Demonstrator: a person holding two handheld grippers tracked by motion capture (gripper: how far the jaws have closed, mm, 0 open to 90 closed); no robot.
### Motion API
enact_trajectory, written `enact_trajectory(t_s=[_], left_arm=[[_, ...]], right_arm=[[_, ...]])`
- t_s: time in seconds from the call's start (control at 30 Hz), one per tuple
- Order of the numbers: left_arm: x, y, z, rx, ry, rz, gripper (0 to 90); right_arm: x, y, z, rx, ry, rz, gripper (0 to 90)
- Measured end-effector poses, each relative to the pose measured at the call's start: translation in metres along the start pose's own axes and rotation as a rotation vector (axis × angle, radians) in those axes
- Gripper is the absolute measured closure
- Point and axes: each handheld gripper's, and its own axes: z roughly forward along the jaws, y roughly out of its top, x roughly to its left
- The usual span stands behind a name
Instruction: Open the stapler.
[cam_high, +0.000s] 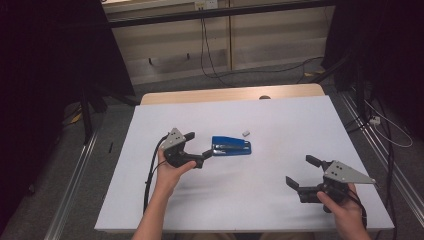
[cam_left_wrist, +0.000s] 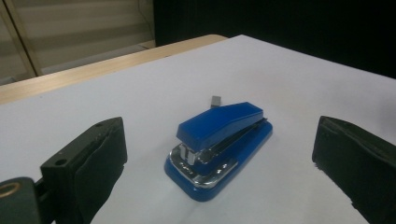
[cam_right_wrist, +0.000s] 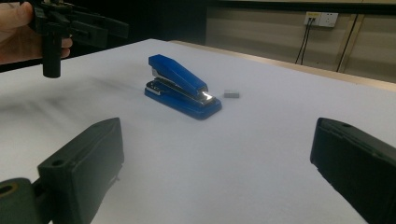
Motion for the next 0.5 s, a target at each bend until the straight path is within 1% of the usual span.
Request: enact_trajectory(t_s=[0.03, 0.13, 0.23, 0.27, 0.33, 0.37, 0.4, 0.43, 0.47, 0.5], left_arm=[[0.0, 0.001, 0.004, 0.0, -0.016, -0.001, 3.1], [0.0, 0.003, 0.008, 0.01, -0.019, -0.006, 3.3], [0.003, 0.002, 0.013, 0.004, -0.03, -0.022, 5.1], [0.004, 0.001, 0.015, 0.012, -0.033, -0.02, 5.7], [0.007, 0.0, 0.021, 0.046, -0.024, -0.008, 6.2], [0.007, 0.0, 0.021, 0.046, -0.024, -0.008, 6.7], [0.009, 0.0, 0.025, 0.05, -0.036, -0.024, 8.5], [0.009, 0.0, 0.025, 0.05, -0.036, -0.024, 9.8], [0.012, 0.0, 0.029, 0.07, -0.044, -0.016, 10.3], [0.012, 0.0, 0.029, 0.07, -0.044, -0.016, 10.5]], right_arm=[[0.0, 0.0, 0.0, 0.002, 0.002, 0.004, 2.2], [0.0, 0.0, 0.0, 0.002, 0.002, 0.004, 2.2], [0.0, 0.0, 0.0, 0.003, 0.003, 0.004, 2.2], [0.0, 0.0, 0.0, 0.003, 0.002, 0.003, 2.2], [0.0, 0.0, 0.0, 0.002, 0.002, 0.003, 2.2], [0.0, 0.0, 0.0, 0.002, 0.002, 0.003, 2.2], [0.0, 0.0, 0.0, 0.004, 0.002, 0.004, 2.3], [0.0, 0.0, 0.0, 0.004, 0.002, 0.004, 2.3], [0.0, 0.0, 0.0, 0.003, 0.0, 0.003, 2.2], [0.0, 0.0, 0.0, 0.005, -0.001, 0.002, 2.3]])
